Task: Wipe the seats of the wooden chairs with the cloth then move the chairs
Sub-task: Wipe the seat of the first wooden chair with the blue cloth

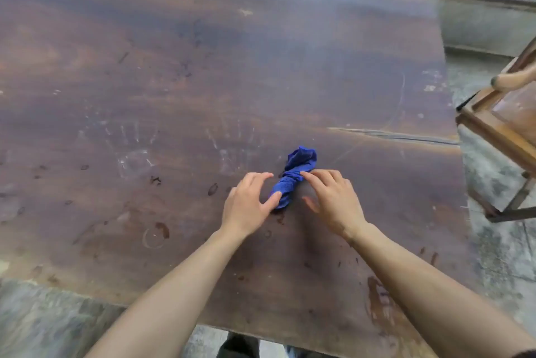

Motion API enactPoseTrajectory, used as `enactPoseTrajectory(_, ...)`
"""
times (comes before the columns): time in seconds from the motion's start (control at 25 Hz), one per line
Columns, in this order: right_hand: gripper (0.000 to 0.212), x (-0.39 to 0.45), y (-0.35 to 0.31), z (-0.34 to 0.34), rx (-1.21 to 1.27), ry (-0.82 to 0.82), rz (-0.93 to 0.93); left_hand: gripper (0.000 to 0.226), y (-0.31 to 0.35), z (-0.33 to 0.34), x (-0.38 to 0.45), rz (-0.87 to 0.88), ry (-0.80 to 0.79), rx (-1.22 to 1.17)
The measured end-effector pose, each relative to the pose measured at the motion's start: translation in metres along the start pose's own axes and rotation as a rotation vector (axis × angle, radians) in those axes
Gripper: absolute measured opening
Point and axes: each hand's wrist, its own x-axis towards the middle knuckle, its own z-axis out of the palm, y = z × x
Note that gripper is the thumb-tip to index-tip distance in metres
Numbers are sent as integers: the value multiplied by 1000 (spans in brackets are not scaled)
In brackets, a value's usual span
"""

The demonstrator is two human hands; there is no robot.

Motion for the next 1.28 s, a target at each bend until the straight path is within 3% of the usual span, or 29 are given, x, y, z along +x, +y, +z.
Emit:
enactPoseTrajectory(0.12,61,20,3,22,12,36,-15,38,-8,25,15,-34,-62,-48)
enactPoseTrajectory(0.28,58,40,5,33,-43,79,1,45,-12,35,27,-101,-132,-69)
enactPoseTrajectory(0.52,40,41,7,8,-113,-21,23,30,4,10,40,-100,-204,-77)
enactPoseTrajectory(0.6,42,32,4,-25,-16,-75,75,28,17,-12,45,-10,-229,-137)
enactPoseTrajectory(0.76,34,3,1,-101,436,-144,355,30,62,-59,53,155,-363,-318)
enactPoseTrajectory(0.88,14,-33,10,-158,674,-6,491,28,120,-81,58,293,-465,-379)
enactPoseTrajectory(1.0,17,-80,17,-208,781,257,632,30,188,-85,53,484,-502,-441)
enactPoseTrajectory(1.16,13,-153,28,-253,841,486,747,51,273,-60,27,754,-386,-429)
enactPoseTrajectory(1.28,8,-216,43,-279,820,700,808,54,327,-32,-9,1017,-273,-369)
